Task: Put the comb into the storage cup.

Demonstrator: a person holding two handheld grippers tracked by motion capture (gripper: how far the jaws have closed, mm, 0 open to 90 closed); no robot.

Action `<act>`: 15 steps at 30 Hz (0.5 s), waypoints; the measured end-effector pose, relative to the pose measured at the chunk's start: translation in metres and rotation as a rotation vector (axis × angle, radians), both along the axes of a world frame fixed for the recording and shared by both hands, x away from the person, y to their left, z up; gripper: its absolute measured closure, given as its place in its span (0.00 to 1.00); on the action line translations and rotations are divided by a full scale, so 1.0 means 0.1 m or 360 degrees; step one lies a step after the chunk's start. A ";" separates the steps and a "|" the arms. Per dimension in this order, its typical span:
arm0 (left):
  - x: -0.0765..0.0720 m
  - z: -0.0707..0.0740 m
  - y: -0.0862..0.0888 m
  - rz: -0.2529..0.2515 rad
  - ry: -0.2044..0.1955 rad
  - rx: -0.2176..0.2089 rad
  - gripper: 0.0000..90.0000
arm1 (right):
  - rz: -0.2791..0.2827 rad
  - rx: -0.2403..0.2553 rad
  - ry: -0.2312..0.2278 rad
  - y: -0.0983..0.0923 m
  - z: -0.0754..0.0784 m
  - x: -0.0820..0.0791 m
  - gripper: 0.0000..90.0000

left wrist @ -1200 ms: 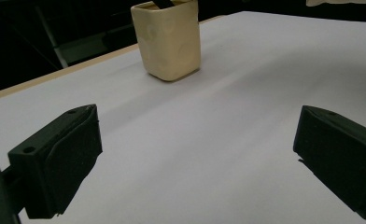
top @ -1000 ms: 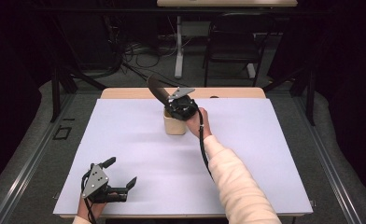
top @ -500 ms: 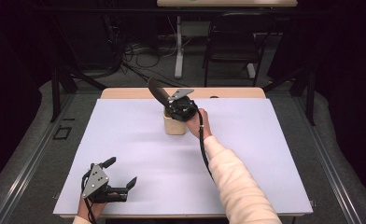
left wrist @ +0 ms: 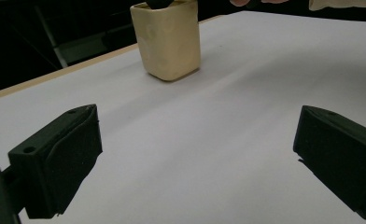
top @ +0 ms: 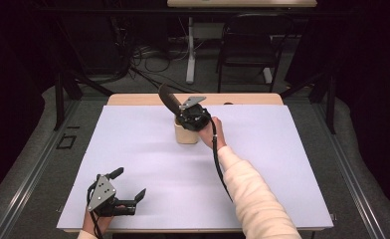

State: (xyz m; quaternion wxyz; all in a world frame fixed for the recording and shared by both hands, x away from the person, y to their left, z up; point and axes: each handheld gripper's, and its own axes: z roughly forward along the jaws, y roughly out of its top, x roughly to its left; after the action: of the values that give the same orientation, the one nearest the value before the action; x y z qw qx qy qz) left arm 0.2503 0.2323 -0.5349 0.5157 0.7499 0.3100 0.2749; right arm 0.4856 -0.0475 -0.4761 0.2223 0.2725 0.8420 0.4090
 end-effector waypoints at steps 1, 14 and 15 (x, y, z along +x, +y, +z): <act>0.00 0.00 0.00 0.0000 0.0000 0.0000 0.01 | -0.0002 -0.0005 0.0001 0.00 0.00 0.00 0.79; 0.00 0.00 0.00 -0.0001 -0.0002 0.0001 0.01 | -0.0031 0.0091 0.0054 -0.15 0.13 -0.08 0.38; 0.00 0.00 0.00 -0.0001 -0.0002 0.0001 0.01 | -0.0028 0.0096 0.0055 -0.16 0.14 -0.09 0.36</act>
State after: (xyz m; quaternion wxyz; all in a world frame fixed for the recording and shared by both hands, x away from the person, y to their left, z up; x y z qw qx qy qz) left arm 0.2499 0.2320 -0.5344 0.5157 0.7501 0.3092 0.2753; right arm 0.4764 -0.0639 -0.4616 0.2030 0.2935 0.8305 0.4276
